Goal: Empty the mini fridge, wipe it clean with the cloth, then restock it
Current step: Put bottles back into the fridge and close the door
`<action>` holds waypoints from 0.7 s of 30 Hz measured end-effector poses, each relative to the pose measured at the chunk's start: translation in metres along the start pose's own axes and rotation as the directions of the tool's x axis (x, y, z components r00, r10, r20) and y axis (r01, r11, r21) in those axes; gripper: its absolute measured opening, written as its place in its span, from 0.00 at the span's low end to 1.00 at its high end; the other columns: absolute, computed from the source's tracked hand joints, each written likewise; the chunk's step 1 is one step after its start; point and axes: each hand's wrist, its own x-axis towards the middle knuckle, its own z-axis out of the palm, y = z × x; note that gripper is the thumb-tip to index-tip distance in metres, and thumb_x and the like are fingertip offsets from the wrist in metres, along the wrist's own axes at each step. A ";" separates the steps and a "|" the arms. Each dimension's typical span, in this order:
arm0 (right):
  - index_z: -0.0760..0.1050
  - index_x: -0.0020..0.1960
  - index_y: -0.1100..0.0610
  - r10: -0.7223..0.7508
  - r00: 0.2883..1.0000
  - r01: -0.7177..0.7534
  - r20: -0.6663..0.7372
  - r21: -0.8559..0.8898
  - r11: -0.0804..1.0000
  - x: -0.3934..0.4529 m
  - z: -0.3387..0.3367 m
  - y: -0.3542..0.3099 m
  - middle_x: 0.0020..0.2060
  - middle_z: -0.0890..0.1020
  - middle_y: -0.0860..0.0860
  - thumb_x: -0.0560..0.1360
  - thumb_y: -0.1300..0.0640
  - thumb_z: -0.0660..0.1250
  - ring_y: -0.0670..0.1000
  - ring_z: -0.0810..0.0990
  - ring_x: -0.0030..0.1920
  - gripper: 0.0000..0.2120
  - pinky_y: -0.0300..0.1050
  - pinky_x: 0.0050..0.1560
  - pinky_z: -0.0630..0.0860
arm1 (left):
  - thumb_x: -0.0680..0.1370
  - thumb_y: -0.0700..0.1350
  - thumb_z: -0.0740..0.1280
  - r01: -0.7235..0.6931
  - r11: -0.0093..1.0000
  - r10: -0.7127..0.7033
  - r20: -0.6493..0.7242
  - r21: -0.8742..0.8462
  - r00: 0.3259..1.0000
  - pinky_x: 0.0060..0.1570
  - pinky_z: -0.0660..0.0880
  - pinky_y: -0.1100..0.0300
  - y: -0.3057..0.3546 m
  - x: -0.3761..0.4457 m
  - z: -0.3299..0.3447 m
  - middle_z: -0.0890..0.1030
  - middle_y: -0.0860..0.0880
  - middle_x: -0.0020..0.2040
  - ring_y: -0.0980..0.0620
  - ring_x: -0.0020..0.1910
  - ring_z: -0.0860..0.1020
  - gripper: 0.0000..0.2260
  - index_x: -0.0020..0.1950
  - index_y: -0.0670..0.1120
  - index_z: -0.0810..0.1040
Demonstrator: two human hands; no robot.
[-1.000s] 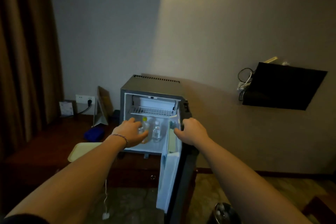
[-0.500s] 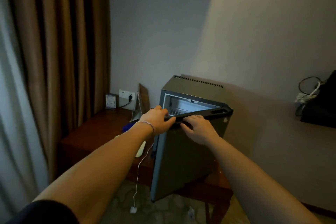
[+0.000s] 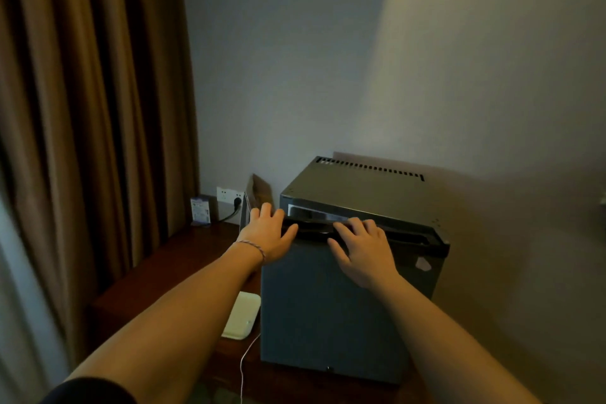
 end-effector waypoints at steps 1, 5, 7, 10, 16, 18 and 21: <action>0.65 0.75 0.48 -0.001 1.000 0.001 -0.017 -0.012 1.000 0.005 0.005 0.003 0.68 0.70 0.48 0.82 0.37 0.51 0.52 0.67 0.67 0.26 0.51 0.68 0.66 | 0.82 0.61 0.54 0.009 1.000 -0.009 -0.005 0.002 1.000 0.66 0.70 0.46 0.002 0.010 0.002 0.64 0.43 0.69 0.41 0.69 0.63 0.25 0.73 0.47 0.66; 0.70 0.73 0.52 -0.001 0.996 -0.001 -0.091 -0.031 1.000 0.021 0.027 0.012 0.61 0.75 0.50 0.81 0.38 0.51 0.54 0.70 0.59 0.27 0.51 0.60 0.69 | 0.82 0.61 0.55 0.021 1.000 -0.021 -0.017 0.009 1.000 0.67 0.68 0.45 0.008 0.036 0.018 0.62 0.43 0.70 0.40 0.69 0.61 0.26 0.73 0.46 0.65; 0.73 0.70 0.53 0.004 0.990 -0.007 -0.138 -0.021 1.000 0.025 0.034 0.015 0.58 0.76 0.51 0.81 0.39 0.53 0.54 0.71 0.56 0.26 0.51 0.58 0.71 | 0.82 0.61 0.56 0.022 1.000 -0.022 -0.032 0.006 0.999 0.66 0.69 0.46 0.008 0.045 0.026 0.62 0.43 0.70 0.40 0.70 0.60 0.25 0.73 0.46 0.66; 0.75 0.68 0.53 0.020 0.981 -0.020 -0.192 0.001 1.000 0.032 0.038 0.021 0.56 0.77 0.51 0.81 0.39 0.53 0.55 0.72 0.54 0.26 0.52 0.56 0.72 | 0.82 0.61 0.56 0.001 1.000 -0.001 -0.045 -0.016 0.999 0.68 0.69 0.46 0.006 0.055 0.034 0.61 0.44 0.72 0.41 0.72 0.59 0.27 0.74 0.45 0.65; 0.72 0.71 0.52 0.043 0.983 -0.047 -0.177 -0.020 0.999 0.032 0.039 0.018 0.59 0.77 0.49 0.81 0.38 0.52 0.53 0.71 0.57 0.27 0.51 0.60 0.71 | 0.82 0.62 0.56 -0.010 0.998 0.007 -0.049 -0.063 0.999 0.68 0.69 0.45 0.003 0.065 0.033 0.65 0.45 0.71 0.42 0.72 0.61 0.27 0.74 0.45 0.67; 0.69 0.74 0.52 0.053 0.991 -0.058 -0.119 -0.046 0.997 0.031 0.037 0.017 0.63 0.76 0.50 0.81 0.38 0.52 0.53 0.71 0.61 0.28 0.51 0.63 0.70 | 0.82 0.62 0.55 -0.022 0.994 0.011 -0.103 -0.109 0.995 0.65 0.71 0.46 0.000 0.063 0.027 0.70 0.45 0.67 0.43 0.69 0.66 0.26 0.70 0.45 0.72; 0.61 0.78 0.54 0.074 0.996 -0.066 0.059 -0.129 0.990 0.028 0.020 0.004 0.71 0.70 0.54 0.81 0.37 0.53 0.57 0.67 0.70 0.32 0.54 0.71 0.65 | 0.82 0.59 0.55 -0.126 0.957 0.046 -0.290 -0.262 0.956 0.55 0.77 0.49 0.000 0.043 0.016 0.78 0.49 0.51 0.51 0.54 0.76 0.19 0.53 0.47 0.79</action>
